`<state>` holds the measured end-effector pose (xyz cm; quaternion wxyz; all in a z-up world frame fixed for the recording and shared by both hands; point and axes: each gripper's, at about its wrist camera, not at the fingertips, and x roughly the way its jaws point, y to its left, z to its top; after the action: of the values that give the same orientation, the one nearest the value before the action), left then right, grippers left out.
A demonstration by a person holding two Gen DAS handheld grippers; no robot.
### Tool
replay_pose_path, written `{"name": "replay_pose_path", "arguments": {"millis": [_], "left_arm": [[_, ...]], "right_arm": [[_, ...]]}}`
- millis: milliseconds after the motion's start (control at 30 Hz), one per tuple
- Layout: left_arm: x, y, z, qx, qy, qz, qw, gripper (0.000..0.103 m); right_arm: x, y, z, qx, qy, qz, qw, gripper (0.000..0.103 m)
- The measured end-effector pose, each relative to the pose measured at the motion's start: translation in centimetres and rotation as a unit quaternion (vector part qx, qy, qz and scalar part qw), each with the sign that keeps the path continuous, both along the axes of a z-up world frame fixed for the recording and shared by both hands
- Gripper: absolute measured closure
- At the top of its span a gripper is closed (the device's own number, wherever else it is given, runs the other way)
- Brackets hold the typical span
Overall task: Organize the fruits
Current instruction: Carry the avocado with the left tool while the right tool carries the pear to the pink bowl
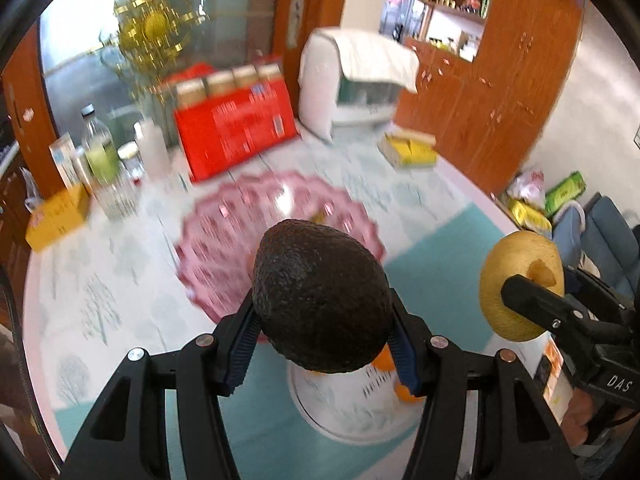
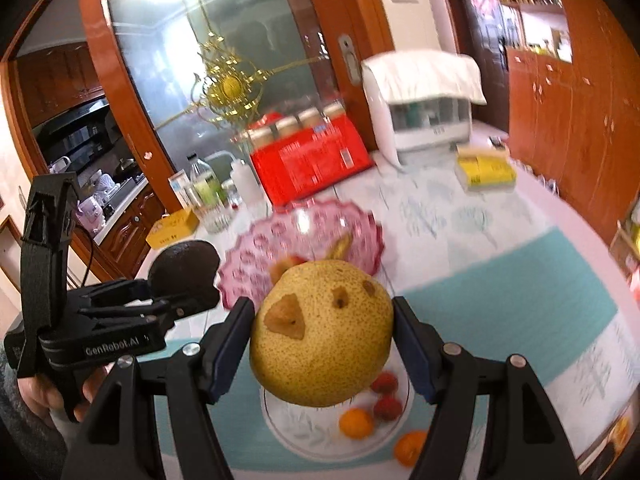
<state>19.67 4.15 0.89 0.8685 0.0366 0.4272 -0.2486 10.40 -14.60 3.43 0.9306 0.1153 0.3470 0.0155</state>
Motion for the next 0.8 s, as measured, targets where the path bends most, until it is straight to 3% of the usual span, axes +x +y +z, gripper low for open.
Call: {"name": "replay_pose_path", "arguments": {"millis": [233,433,633,800], "left_arm": [[3.9,1.0,3.2,0.008,-0.041,0.018,0.999,0.046],[7.7,1.2,3.1,0.018,-0.053,0.036,0.9978,0.046],[11.7,0.6,-1.2,0.043,-0.018,0.057,0.9973,0.046],[14.3,-0.5,-6.9,0.078,0.035,0.059,0.9946,0.046]], "right_arm": [[5.0,1.5,3.8,-0.036,-0.037,0.028,0.998,0.034],[10.0,2.0,2.6,-0.03,-0.016,0.03,0.999,0.034],[15.4,1.3,-1.8,-0.014,0.04,0.013,0.999,0.033],[19.3,0.9,-6.9,0.01,0.086,-0.001,0.996,0.033]]}}
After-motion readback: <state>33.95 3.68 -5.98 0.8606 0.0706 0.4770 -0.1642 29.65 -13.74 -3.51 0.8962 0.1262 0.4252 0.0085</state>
